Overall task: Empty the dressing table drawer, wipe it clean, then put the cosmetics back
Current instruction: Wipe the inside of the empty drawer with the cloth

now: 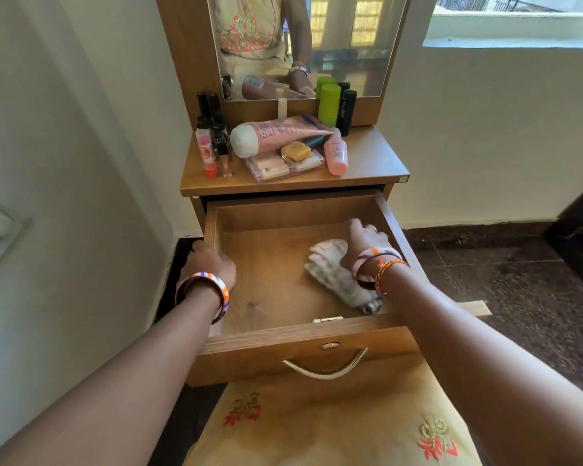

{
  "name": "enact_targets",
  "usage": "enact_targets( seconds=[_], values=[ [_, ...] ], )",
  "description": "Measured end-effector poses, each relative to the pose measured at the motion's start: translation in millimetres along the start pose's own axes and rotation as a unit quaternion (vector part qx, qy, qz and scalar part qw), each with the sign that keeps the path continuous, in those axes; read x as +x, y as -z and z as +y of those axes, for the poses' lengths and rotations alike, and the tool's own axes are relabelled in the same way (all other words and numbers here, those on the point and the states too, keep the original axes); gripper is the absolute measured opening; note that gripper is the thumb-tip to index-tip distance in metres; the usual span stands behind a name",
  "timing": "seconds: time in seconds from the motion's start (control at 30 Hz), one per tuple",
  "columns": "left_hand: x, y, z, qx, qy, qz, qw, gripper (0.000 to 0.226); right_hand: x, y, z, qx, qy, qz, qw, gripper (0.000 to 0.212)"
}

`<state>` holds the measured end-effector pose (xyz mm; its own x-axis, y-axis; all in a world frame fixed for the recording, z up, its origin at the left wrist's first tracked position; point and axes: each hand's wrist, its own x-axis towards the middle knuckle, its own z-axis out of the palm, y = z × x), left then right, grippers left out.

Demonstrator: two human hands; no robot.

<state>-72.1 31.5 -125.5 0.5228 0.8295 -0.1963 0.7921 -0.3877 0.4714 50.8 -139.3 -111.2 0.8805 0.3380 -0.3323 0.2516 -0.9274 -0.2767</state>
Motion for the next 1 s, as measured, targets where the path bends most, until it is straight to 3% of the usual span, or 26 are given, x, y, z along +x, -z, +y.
enact_targets(
  seconds=[0.13, 0.27, 0.33, 0.47, 0.57, 0.67, 0.73, 0.9, 1.0],
  values=[
    [2, -2, -1, -0.003, 0.005, 0.000, 1.000, 0.032, -19, -15, -29, -0.198, 0.144, -0.088, 0.966, 0.046],
    [3, -3, -1, -0.002, 0.002, -0.001, 1.000, 0.031, -21, -37, -50, -0.238, 0.264, -0.125, 0.926, 0.060],
    [2, -2, -2, -0.006, 0.001, -0.001, 1.000, 0.031, -3, -30, -45, -0.218, 0.231, -0.126, 0.940, 0.055],
    [0, -2, -1, -0.003, -0.002, 0.001, 1.000, 0.030, 44, -16, -10, -0.138, 0.064, -0.097, 0.984, 0.052],
    [1, -3, -1, -0.004, 0.006, -0.003, 1.000, 0.029, 45, -14, -17, -0.131, 0.041, -0.046, 0.989, 0.035],
    [0, -3, 0, -0.008, 0.010, -0.011, 1.000, 0.030, 35, -19, -53, -0.139, 0.097, 0.044, 0.985, 0.033],
    [-2, -1, 1, -0.012, 0.013, -0.012, 1.000, 0.031, 27, -36, -87, -0.150, 0.171, 0.052, 0.972, 0.034],
    [0, 1, 3, -0.037, 0.021, -0.012, 0.999, 0.037, 33, -63, -129, -0.084, 0.259, 0.032, 0.962, 0.031],
    [0, 0, 2, -0.058, 0.031, -0.011, 0.998, 0.042, 38, -48, -109, -0.052, 0.268, -0.073, 0.959, 0.037]
  ],
)
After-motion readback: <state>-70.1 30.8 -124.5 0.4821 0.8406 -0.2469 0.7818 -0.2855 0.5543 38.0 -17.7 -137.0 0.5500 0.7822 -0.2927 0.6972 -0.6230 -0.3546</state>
